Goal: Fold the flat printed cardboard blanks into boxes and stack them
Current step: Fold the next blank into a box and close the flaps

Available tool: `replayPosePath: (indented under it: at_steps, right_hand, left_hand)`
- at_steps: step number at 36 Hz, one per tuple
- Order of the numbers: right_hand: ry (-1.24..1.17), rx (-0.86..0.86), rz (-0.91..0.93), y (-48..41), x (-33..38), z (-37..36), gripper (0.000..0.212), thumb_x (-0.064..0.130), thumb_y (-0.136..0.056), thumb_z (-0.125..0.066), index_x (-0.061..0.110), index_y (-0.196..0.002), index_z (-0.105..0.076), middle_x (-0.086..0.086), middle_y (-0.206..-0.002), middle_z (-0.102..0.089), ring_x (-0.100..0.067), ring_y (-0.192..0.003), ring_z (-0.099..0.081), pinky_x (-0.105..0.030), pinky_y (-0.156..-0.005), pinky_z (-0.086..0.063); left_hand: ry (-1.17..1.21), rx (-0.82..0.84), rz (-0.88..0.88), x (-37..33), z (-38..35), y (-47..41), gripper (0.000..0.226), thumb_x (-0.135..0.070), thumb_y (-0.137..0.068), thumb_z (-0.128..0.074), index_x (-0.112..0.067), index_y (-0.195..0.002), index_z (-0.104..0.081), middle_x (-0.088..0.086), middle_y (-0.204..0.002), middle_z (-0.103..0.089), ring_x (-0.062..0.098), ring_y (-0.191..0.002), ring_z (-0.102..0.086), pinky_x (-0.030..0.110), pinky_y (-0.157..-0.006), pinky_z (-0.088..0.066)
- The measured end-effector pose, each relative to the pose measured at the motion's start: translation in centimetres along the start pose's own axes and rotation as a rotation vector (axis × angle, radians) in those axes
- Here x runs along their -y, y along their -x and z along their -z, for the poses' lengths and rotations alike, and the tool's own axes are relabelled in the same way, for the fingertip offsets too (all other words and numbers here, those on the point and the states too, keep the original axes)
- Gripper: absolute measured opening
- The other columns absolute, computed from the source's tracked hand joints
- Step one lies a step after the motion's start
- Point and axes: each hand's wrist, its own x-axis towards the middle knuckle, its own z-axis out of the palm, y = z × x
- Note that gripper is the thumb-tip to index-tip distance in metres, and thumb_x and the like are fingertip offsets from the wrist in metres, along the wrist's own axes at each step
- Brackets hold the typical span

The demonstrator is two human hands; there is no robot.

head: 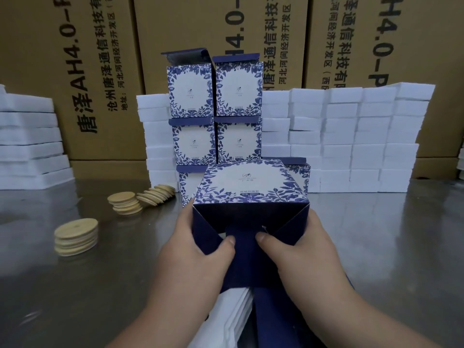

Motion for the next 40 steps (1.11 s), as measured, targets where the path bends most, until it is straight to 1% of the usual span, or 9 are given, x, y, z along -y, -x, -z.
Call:
replayPosePath:
  at_steps: [7, 12, 15, 19, 21, 26, 30, 37, 40]
  right_hand:
    - [0.0, -0.008, 0.004, 0.0, -0.1, 0.0, 0.037, 0.008, -0.074, -0.07, 0.037, -0.092, -0.055, 0.037, -0.081, -0.063, 0.017, -0.075, -0.059, -0.001, -0.054, -0.041]
    - [-0.008, -0.007, 0.017, 0.0, -0.1, 0.0, 0.038, 0.005, -0.075, -0.07, 0.035, -0.093, -0.054, 0.039, -0.081, -0.062, 0.018, -0.075, -0.059, -0.001, -0.053, -0.041]
    - [-0.016, -0.003, 0.028, 0.1, -0.1, 0.0, 0.04, 0.002, -0.075, -0.069, 0.035, -0.093, -0.053, 0.04, -0.079, -0.062, 0.019, -0.074, -0.059, -0.001, -0.053, -0.04]
    - [-0.021, 0.005, 0.037, 0.1, -0.2, 0.0, 0.041, 0.001, -0.076, -0.068, 0.036, -0.091, -0.053, 0.039, -0.079, -0.062, 0.018, -0.074, -0.059, -0.001, -0.054, -0.041]
    - [-0.008, 0.008, 0.044, 0.1, -0.2, 0.0, 0.041, 0.001, -0.076, -0.068, 0.037, -0.091, -0.054, 0.037, -0.083, -0.063, 0.017, -0.077, -0.059, -0.002, -0.056, -0.042]
    - [0.006, -0.001, 0.053, 0.1, -0.2, 0.0, 0.042, 0.003, -0.075, -0.068, 0.039, -0.09, -0.052, 0.037, -0.084, -0.062, 0.017, -0.077, -0.058, -0.001, -0.055, -0.041]
    - [0.024, -0.008, 0.054, 0.0, -0.3, 0.0, 0.041, 0.004, -0.075, -0.069, 0.038, -0.091, -0.051, 0.04, -0.086, -0.059, 0.019, -0.078, -0.057, 0.0, -0.056, -0.04]
    - [0.04, -0.016, 0.047, -0.1, -0.5, 0.0, 0.04, 0.008, -0.075, -0.07, 0.037, -0.093, -0.05, 0.042, -0.084, -0.058, 0.02, -0.078, -0.056, 0.0, -0.056, -0.04]
    - [0.047, -0.026, 0.037, -0.1, -0.6, -0.1, 0.04, 0.009, -0.075, -0.071, 0.037, -0.095, -0.051, 0.037, -0.09, -0.059, 0.018, -0.079, -0.057, -0.001, -0.058, -0.041]
  left_hand:
    - [-0.035, -0.007, 0.011, -0.2, 0.0, 0.1, 0.053, -0.027, -0.071, -0.068, -0.069, -0.089, -0.042, -0.045, -0.083, -0.056, -0.02, -0.072, -0.054, 0.017, -0.054, -0.04]
    - [-0.045, -0.037, 0.022, 0.5, -0.1, -0.2, 0.064, -0.027, -0.07, -0.071, -0.048, -0.123, -0.042, -0.028, -0.096, -0.062, -0.021, -0.082, -0.052, 0.006, -0.05, -0.04]
    - [-0.052, -0.047, 0.016, 0.6, -0.2, -0.3, 0.068, -0.026, -0.07, -0.072, -0.042, -0.128, -0.041, -0.024, -0.107, -0.061, -0.016, -0.082, -0.053, 0.006, -0.053, -0.038]
    - [-0.045, -0.075, 0.018, 0.8, -0.3, -0.4, 0.067, -0.024, -0.071, -0.073, -0.038, -0.128, -0.041, -0.024, -0.104, -0.059, -0.008, -0.077, -0.053, 0.006, -0.032, -0.034]
    - [-0.044, -0.081, 0.021, 0.8, -0.4, -0.4, 0.066, -0.024, -0.071, -0.073, -0.038, -0.127, -0.041, -0.028, -0.101, -0.056, -0.008, -0.073, -0.054, 0.008, -0.028, -0.032]
    - [-0.053, -0.083, -0.004, 1.1, -0.3, -0.5, 0.065, -0.023, -0.07, -0.076, -0.034, -0.126, -0.043, -0.032, -0.094, -0.055, -0.028, -0.072, -0.047, -0.001, -0.044, -0.035]
    - [-0.061, -0.096, -0.016, 1.1, -0.3, -0.6, 0.065, -0.024, -0.069, -0.078, -0.032, -0.125, -0.045, -0.032, -0.091, -0.055, -0.029, -0.073, -0.047, -0.003, -0.051, -0.035]
    - [-0.082, -0.109, -0.04, 1.1, -0.2, -0.5, 0.062, -0.023, -0.069, -0.078, -0.03, -0.122, -0.048, -0.035, -0.086, -0.053, -0.029, -0.072, -0.047, -0.003, -0.049, -0.034]
    - [-0.08, -0.107, -0.053, 1.1, -0.2, -0.6, 0.062, -0.023, -0.068, -0.078, -0.029, -0.122, -0.049, -0.036, -0.082, -0.053, -0.03, -0.072, -0.047, -0.004, -0.052, -0.035]
